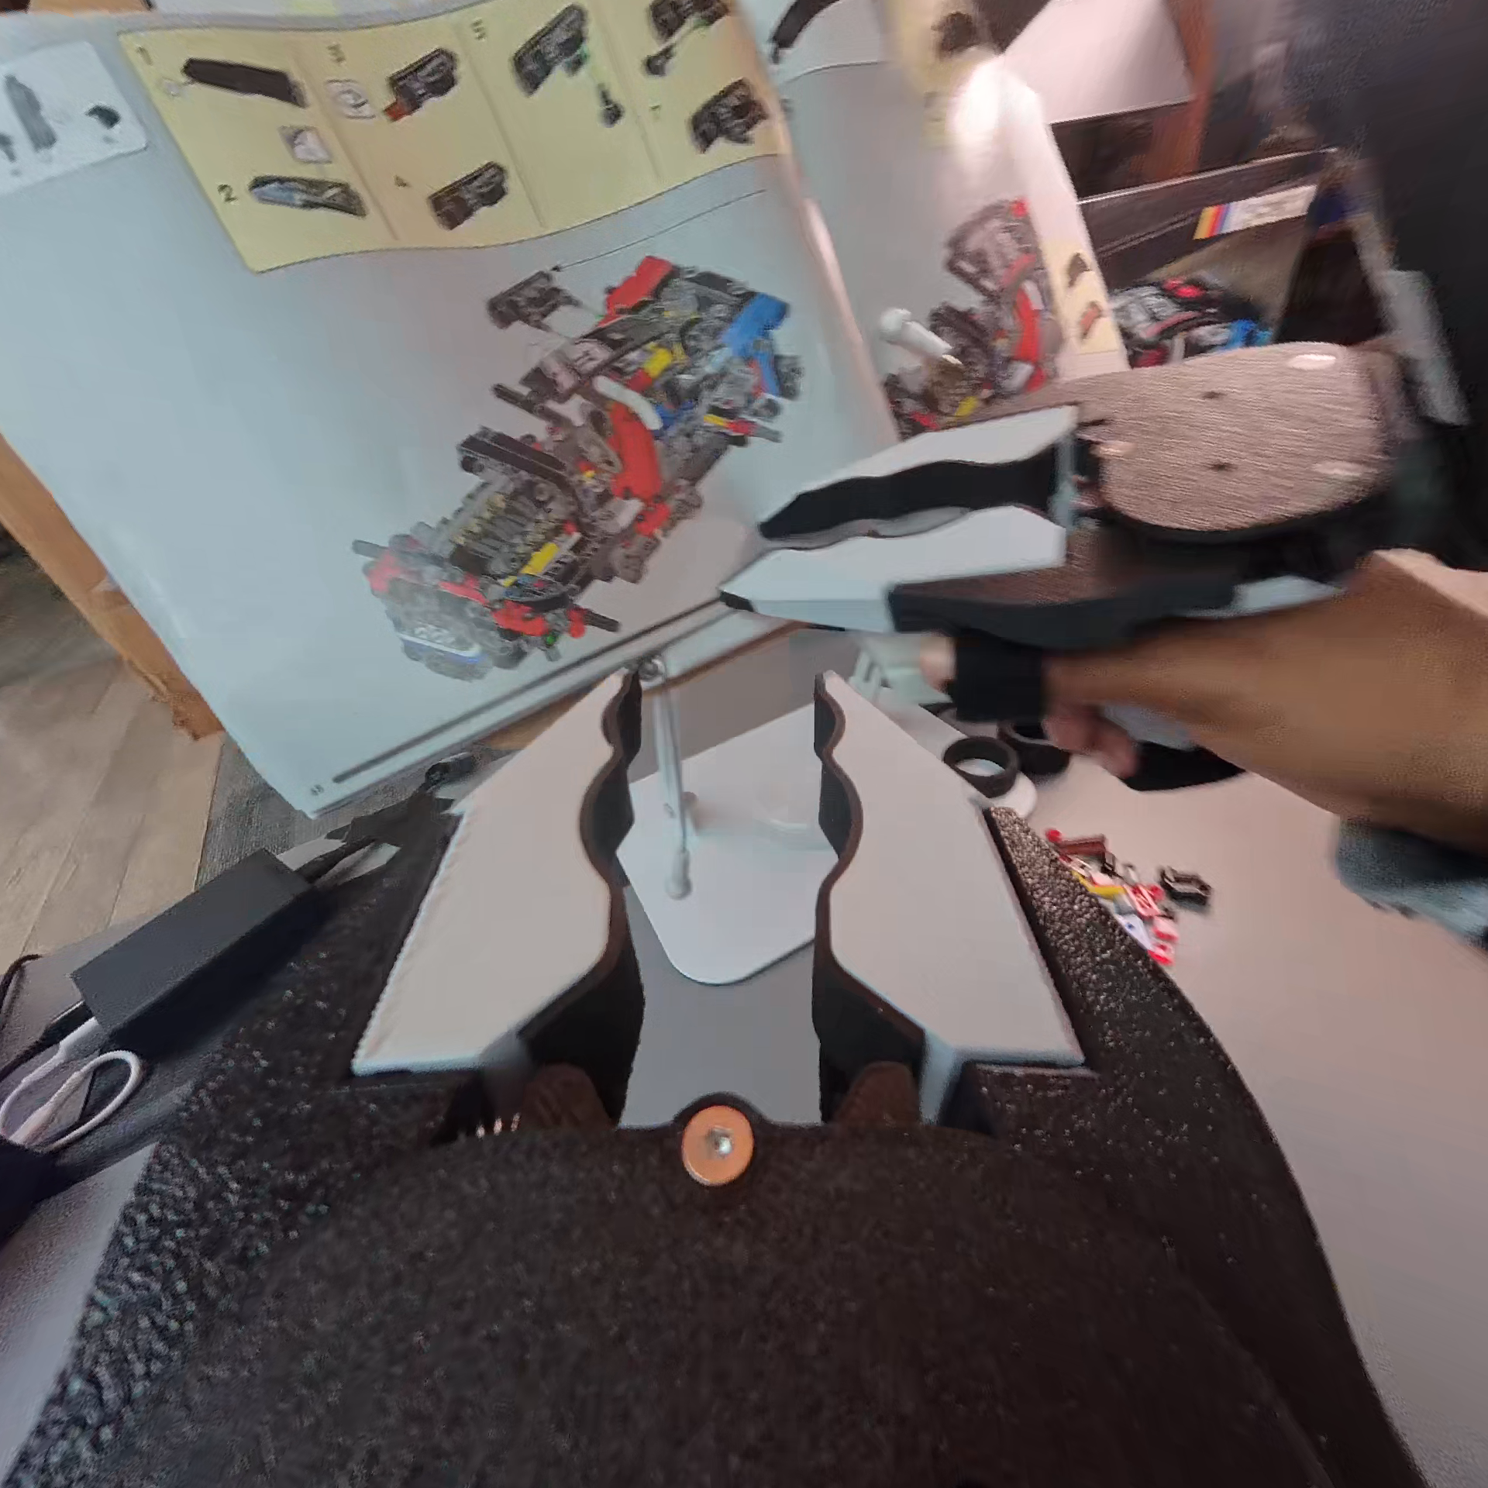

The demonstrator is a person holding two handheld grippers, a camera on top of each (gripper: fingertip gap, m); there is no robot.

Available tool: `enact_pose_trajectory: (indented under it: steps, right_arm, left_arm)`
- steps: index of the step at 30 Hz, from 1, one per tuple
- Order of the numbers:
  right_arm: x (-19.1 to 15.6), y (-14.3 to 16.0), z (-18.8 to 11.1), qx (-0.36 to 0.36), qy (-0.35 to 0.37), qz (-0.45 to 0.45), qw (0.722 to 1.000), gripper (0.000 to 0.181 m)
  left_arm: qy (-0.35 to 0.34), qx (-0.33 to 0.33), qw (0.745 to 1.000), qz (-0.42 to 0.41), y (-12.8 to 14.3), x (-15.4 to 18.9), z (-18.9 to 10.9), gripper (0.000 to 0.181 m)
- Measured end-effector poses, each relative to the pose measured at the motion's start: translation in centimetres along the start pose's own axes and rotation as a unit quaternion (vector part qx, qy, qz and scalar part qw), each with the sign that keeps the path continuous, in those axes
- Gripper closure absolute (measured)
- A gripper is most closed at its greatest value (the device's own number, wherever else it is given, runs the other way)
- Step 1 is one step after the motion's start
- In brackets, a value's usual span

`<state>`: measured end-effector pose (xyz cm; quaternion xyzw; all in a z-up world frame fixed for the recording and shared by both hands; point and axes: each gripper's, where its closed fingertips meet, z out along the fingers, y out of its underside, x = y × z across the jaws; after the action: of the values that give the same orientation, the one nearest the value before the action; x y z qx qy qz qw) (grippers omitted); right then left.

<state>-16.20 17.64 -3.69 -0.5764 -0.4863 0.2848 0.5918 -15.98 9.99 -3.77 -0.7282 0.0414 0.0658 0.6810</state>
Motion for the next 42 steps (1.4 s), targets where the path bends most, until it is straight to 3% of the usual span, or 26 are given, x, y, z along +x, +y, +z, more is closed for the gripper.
enact_pose_trajectory:
  steps: [3, 4, 11, 16, 21, 23, 31, 42]
  right_arm:
    - [-0.3, 0.1, -0.9, 0.001, -0.039, 0.013, 0.999, 0.147]
    - [-0.2, 0.1, -1.5, 0.006, -0.05, 0.015, 0.999, 0.148]
    - [5.1, 2.4, -5.5, 0.014, 0.037, -0.103, 0.994, 0.142]
    - [7.0, 4.2, -5.5, -0.036, 0.088, -0.263, 0.96, 0.136]
    - [7.0, 4.1, -5.4, -0.054, 0.125, -0.365, 0.921, 0.161]
    - [6.3, 4.4, -5.5, -0.054, 0.123, -0.391, 0.911, 0.181]
    - [5.5, 5.2, -6.1, -0.053, 0.119, -0.352, 0.927, 0.181]
    - [7.5, 6.1, -8.3, -0.045, 0.098, -0.155, 0.982, 0.162]
  left_arm:
    - [-0.031, -0.032, 0.998, -0.036, 0.5, -3.3, 4.0, 0.143]
    - [-0.04, -0.037, 0.998, -0.028, 0.7, -3.9, 4.7, 0.154]
    - [-0.054, -0.031, 0.998, 0.001, 0.6, -5.0, 4.8, 0.157]
    - [-0.053, -0.029, 0.998, 0.007, 0.7, -5.0, 4.8, 0.157]
    - [-0.053, -0.029, 0.998, 0.011, 0.6, -5.2, 4.8, 0.157]
    - [-0.056, -0.031, 0.998, 0.018, 0.7, -5.3, 4.7, 0.157]
    - [-0.056, -0.035, 0.997, 0.036, 0.6, -5.8, 4.8, 0.154]
    - [-0.054, -0.03, 0.998, 0.03, 0.8, -5.4, 4.6, 0.156]
